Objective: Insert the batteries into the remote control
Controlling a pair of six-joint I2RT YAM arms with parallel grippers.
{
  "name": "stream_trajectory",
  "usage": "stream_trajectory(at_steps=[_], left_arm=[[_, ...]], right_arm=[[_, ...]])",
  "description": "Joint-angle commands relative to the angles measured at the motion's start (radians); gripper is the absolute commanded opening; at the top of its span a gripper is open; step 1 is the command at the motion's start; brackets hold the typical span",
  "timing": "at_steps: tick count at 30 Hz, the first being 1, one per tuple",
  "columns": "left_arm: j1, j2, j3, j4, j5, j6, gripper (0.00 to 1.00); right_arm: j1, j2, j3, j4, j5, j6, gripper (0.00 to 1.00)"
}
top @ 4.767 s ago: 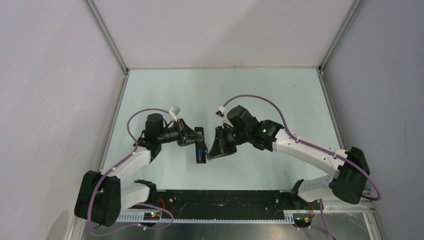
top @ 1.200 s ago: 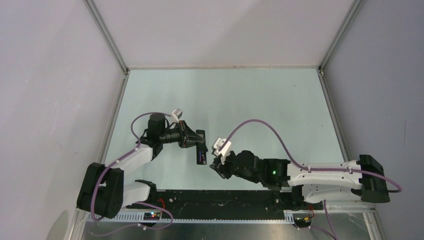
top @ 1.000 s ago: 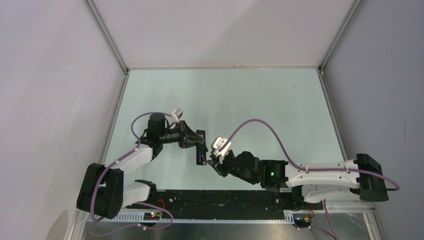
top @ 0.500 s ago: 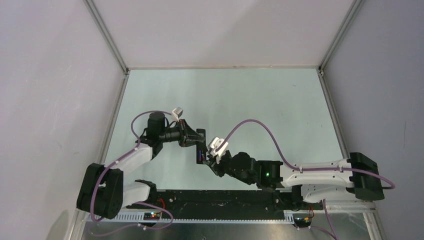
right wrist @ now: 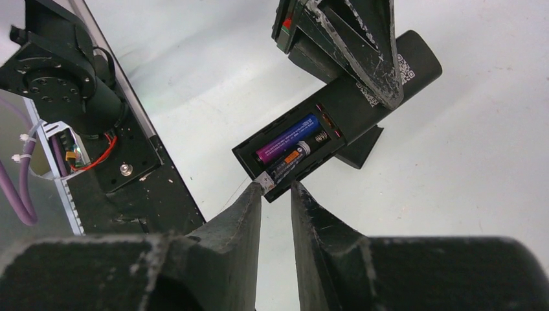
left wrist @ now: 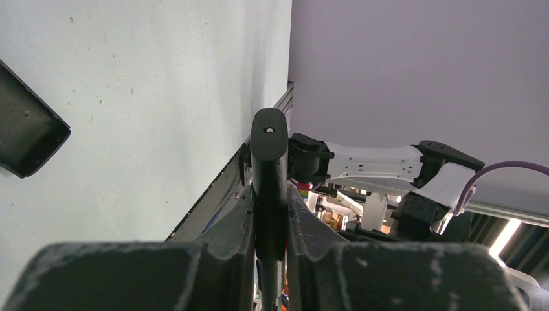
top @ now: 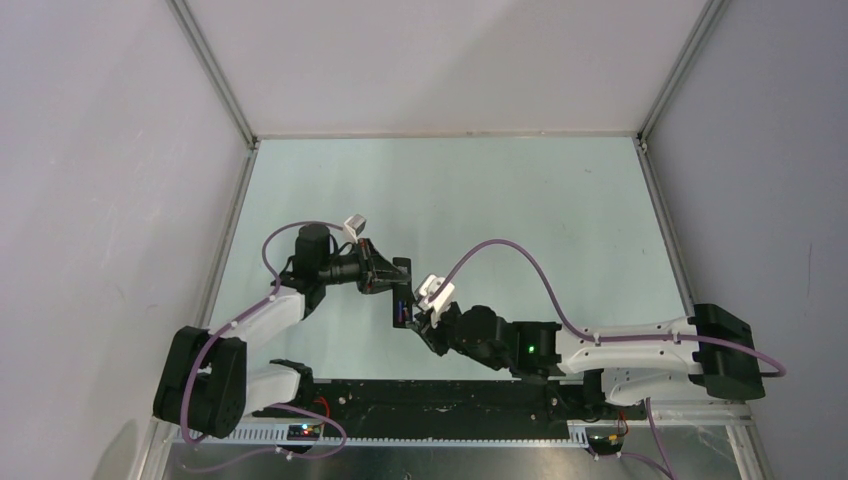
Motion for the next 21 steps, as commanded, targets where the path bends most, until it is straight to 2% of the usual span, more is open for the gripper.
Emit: stream_trajectory(at_steps=[1,21], left_arm=[[-0.003,-0.014,0.032,0.027,0.028,0.010,0.00],[-0.004,-0.019,0.029,0.028,0.028,0.009,0.00]], right_arm=[[-0.003,0.008,0.000,0.007,0.035,0.030,0.27],[-0.008,0.008,0.000,0.016,0.044,0.034,0.26]])
